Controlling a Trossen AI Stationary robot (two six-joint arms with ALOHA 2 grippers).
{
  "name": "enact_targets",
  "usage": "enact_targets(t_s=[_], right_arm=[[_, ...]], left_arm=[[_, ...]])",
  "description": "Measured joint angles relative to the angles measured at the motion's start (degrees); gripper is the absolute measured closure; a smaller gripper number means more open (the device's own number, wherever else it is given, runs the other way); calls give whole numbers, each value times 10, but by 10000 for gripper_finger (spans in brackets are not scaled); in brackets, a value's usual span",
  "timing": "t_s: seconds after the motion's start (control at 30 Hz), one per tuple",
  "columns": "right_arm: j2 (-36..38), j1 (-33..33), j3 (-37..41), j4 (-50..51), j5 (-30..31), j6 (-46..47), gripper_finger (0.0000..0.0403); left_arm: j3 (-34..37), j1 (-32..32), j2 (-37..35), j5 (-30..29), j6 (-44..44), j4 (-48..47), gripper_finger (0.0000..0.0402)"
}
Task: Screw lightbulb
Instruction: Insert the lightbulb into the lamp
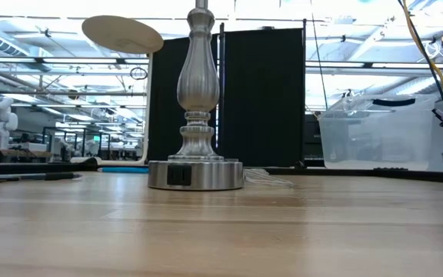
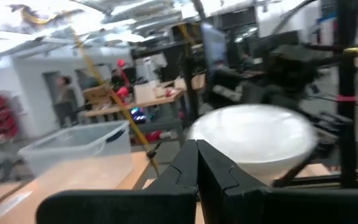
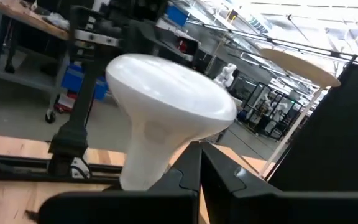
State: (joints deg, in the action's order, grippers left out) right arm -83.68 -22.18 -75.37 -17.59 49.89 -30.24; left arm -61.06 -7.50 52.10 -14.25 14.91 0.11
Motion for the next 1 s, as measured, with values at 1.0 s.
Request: enact_targets(t_s=[1.0], right_arm=[[2,38,-1,-52,-33,-40,403]], left_arm=[[0,-54,46,-19,32,14,402]])
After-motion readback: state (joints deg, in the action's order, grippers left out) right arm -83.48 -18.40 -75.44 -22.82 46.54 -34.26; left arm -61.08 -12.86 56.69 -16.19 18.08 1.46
